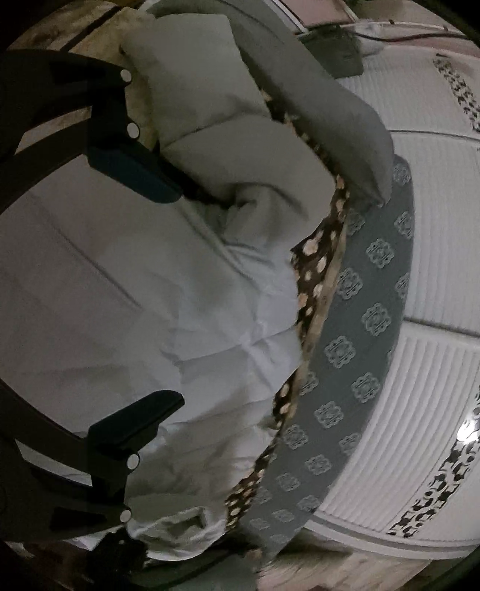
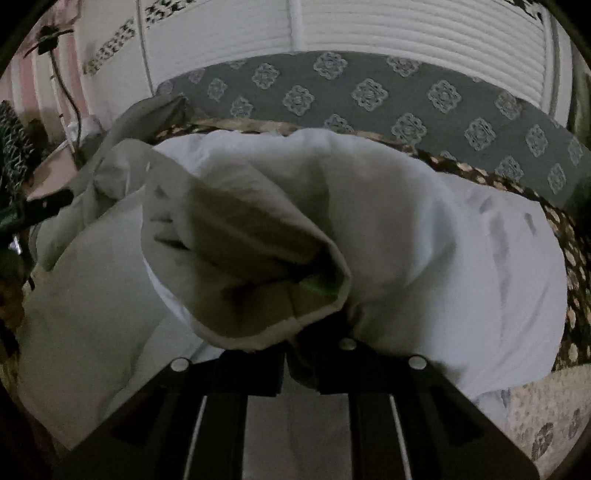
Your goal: Fold large clothes
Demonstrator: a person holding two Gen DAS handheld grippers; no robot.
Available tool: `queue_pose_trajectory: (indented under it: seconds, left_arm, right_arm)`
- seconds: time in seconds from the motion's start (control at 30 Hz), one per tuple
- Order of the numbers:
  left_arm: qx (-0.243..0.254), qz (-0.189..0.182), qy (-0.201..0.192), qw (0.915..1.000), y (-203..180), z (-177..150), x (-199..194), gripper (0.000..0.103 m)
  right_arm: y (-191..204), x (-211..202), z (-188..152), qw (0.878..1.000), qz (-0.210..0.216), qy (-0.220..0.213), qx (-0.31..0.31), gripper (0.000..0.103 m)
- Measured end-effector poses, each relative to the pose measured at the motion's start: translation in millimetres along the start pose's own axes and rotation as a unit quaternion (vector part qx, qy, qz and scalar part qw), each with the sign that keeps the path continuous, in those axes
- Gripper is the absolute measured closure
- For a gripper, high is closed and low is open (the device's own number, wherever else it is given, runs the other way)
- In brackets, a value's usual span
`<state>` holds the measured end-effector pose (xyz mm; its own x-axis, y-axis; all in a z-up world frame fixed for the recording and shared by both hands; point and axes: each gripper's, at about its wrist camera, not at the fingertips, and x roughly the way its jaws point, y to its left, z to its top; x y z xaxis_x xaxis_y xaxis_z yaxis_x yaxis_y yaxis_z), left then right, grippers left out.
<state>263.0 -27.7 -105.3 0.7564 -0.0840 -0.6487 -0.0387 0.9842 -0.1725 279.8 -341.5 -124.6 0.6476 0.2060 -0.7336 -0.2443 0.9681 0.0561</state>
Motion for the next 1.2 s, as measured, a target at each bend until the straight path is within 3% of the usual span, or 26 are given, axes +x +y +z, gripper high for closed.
queue_pose_trajectory:
  seconds: [0.07,0.23,0.57,0.6,0.63,0.67,0.7,0.97,1.07,1.2]
  left_arm:
    - [-0.001,0.001,0.003,1.0000,-0.9,-0.8,1.8,0.003]
    - [-0.012,0.011,0.006,0.9999,3.8,-1.0,2.1,0.003]
    - [-0.016,0.013,0.001,0.9998,10.0,-1.2,-2.9,0.003]
    - [-0.015,0.014,0.002,0.9998,9.4,-1.1,-2.7,0.003]
    - [-0.015,0.014,0.002,0.9998,9.2,-1.1,-2.7,0.003]
    - [-0.015,0.014,0.002,0.9998,9.8,-1.1,-3.1,0.003]
    - [-0.015,0.014,0.001,0.9998,9.9,-1.0,-3.4,0.003]
    - [-0.014,0.015,0.002,0.9998,9.2,-1.8,-3.7,0.003]
    - [-0.001,0.008,0.006,0.9999,0.3,-5.3,-3.6,0.003]
    - [0.030,-0.022,0.030,0.9989,-27.8,-24.4,-3.1,0.003]
  right_arm:
    - [1.1,-4.8,4.3,1.000,-0.005,-0.007,0.001,0.091]
    - [31.4,-10.5,-6.2,0.996,-0.048,-0.013,-0.077,0.087]
    - [29.9,-27.9,-8.0,0.990,-0.087,-0.047,-0.097,0.077]
    - [30.0,-27.3,-7.3,0.989,-0.096,-0.051,-0.103,0.071]
    - [31.2,-26.9,-6.9,0.988,-0.101,-0.051,-0.107,0.054]
    - [32.7,-26.5,-7.7,0.987,-0.101,-0.051,-0.115,0.032]
    - [34.6,-25.8,-7.0,0.987,-0.094,-0.053,-0.122,0.004]
    - [50.0,-29.8,-7.1,0.973,-0.132,-0.063,-0.179,0.002]
    - [41.0,-50.1,5.3,0.976,-0.137,-0.081,-0.151,0.002]
    - [6.0,-87.3,25.6,0.981,-0.147,-0.107,-0.064,0.002]
